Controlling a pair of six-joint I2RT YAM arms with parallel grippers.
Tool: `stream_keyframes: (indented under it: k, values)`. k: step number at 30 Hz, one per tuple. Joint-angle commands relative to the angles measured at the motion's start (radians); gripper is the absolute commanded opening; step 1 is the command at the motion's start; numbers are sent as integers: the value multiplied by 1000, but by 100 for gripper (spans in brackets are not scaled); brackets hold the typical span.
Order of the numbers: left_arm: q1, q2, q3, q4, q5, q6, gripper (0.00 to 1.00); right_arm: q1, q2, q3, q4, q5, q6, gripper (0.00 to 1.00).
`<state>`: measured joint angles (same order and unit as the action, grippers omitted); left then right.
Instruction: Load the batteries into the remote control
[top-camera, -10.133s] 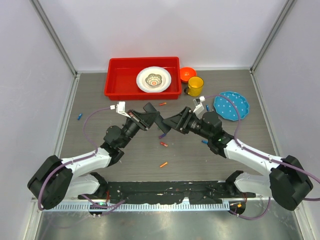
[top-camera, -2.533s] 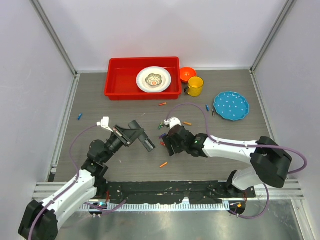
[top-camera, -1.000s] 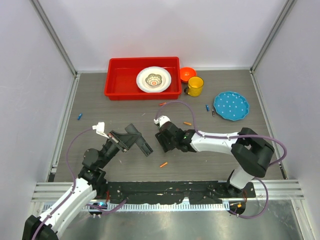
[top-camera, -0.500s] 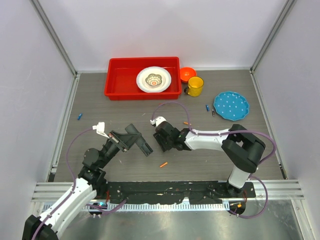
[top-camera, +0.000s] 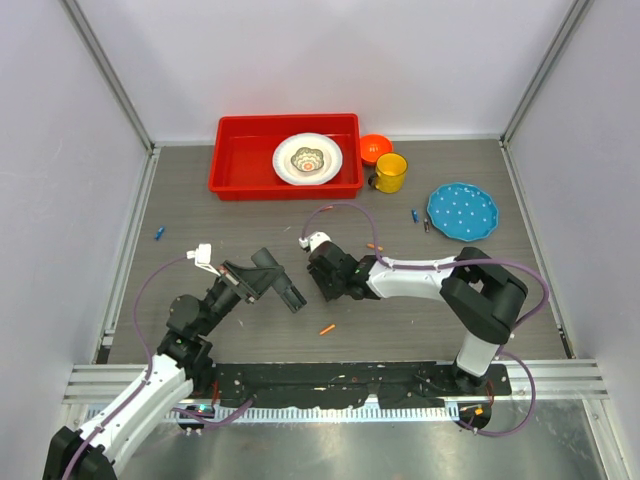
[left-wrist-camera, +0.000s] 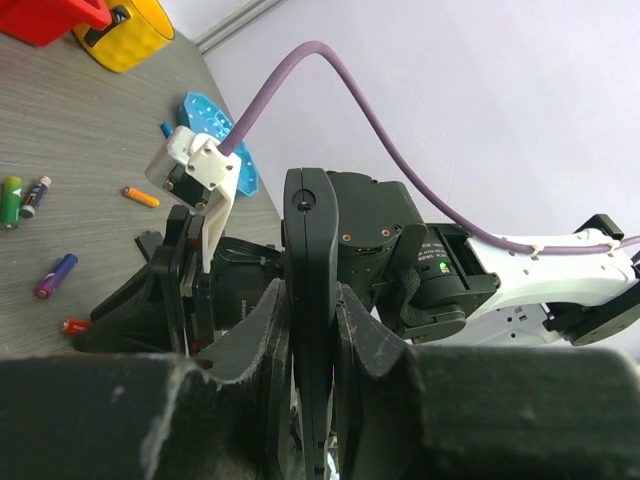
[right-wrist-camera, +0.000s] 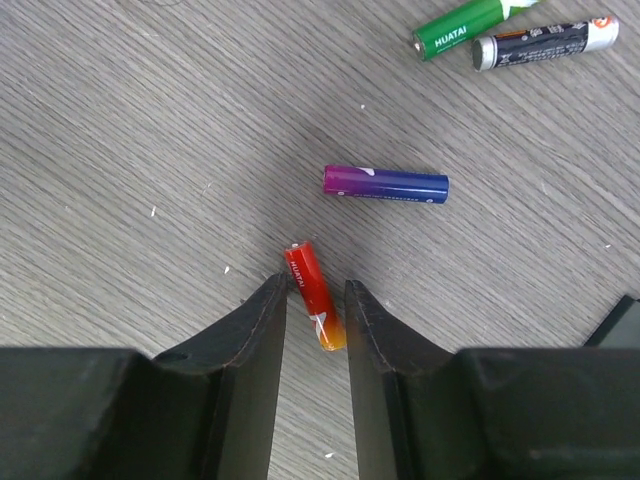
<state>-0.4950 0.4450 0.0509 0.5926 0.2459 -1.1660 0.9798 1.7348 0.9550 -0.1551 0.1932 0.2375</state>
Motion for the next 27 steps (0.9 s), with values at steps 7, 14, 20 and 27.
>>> stream_keyframes:
  k: [7,14,20,27]
  values:
    - [7,-3,-11,46,4,15,0,0,41,82,-32,-17,-7,37]
    - [7,-6,-8,36,7,14,0,2,48,74,-49,-15,14,31]
    - [7,12,0,44,7,19,0,0,39,70,-75,-9,39,22]
    - [7,92,33,76,30,26,0,-36,-71,18,-101,48,184,1]
